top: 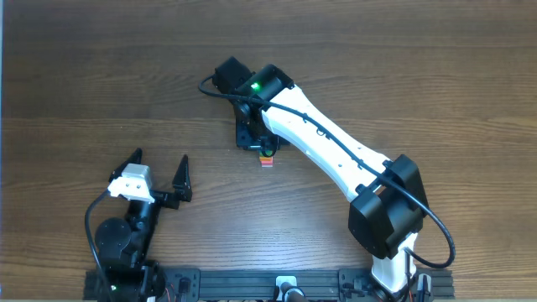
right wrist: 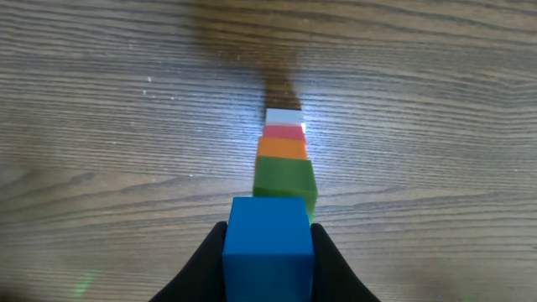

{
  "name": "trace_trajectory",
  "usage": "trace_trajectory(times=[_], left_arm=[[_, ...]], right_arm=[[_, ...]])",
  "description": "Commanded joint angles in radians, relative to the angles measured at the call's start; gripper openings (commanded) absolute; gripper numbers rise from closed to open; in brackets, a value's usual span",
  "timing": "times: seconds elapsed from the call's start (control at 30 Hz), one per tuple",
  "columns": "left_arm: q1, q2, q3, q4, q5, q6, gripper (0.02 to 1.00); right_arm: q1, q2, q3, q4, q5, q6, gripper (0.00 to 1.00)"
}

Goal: Stack Cubes

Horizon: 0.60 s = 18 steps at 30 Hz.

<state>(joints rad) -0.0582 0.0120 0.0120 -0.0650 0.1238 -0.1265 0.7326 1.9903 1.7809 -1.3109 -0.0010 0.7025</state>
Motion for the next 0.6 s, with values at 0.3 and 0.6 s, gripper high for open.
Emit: trace_trajectory(times=[0.3,0.6], left_arm=[[-0.005,-0.005,-0.006,0.000,-0.001,0.014,1.000],[-0.005,-0.005,-0.006,0.000,-0.002,0.014,0.998]], right_arm=[[-0.005,-0.031,-0.013,0.006,0.026,0.016,0.012],[-0.006,-0.031,-0.036,0.020,0.029,0.024,0.012]])
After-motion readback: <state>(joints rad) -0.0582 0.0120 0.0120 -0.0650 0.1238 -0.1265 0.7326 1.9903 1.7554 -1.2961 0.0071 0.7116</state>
